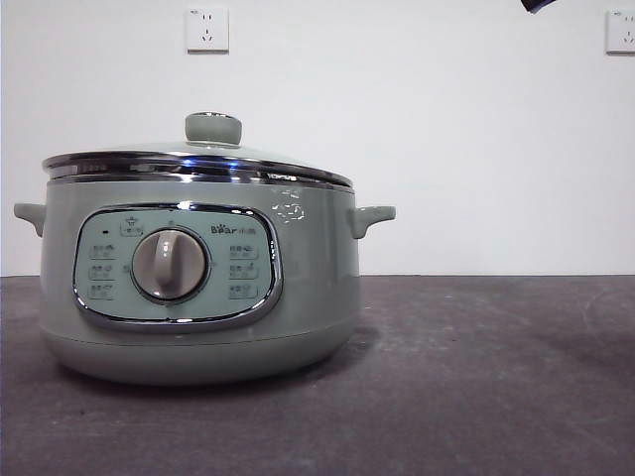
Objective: Pick up the egg,open the lid,put the egg in the pot,close the lid
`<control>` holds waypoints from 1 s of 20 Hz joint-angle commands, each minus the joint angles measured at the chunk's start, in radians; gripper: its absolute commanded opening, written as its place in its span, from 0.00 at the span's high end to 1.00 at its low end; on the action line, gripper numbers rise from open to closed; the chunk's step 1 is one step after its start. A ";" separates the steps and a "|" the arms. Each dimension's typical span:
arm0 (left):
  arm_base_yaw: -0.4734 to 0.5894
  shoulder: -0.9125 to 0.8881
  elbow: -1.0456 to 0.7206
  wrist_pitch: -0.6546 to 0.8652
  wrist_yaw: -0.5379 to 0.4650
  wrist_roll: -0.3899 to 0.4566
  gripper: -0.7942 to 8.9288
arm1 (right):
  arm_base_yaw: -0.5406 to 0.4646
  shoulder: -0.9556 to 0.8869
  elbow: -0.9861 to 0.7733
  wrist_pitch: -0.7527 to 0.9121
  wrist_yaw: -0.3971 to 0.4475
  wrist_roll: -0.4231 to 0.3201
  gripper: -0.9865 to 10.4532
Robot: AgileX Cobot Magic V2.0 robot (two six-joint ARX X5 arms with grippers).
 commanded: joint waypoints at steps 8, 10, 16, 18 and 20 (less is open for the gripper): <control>0.003 -0.003 -0.015 0.004 -0.002 0.003 0.92 | -0.002 -0.002 -0.005 0.006 0.003 -0.001 0.91; 0.003 -0.003 -0.015 0.004 -0.002 0.003 0.92 | -0.002 -0.002 -0.005 0.006 0.003 -0.001 0.91; 0.003 -0.003 -0.015 0.004 -0.002 0.003 0.92 | -0.040 -0.056 -0.005 -0.004 0.027 -0.124 0.91; 0.003 -0.003 -0.015 0.004 -0.002 0.003 0.92 | -0.139 -0.111 -0.008 0.002 -0.021 -0.135 0.91; 0.003 -0.003 -0.015 0.004 -0.002 0.003 0.92 | -0.311 -0.195 -0.039 0.040 -0.194 -0.111 0.91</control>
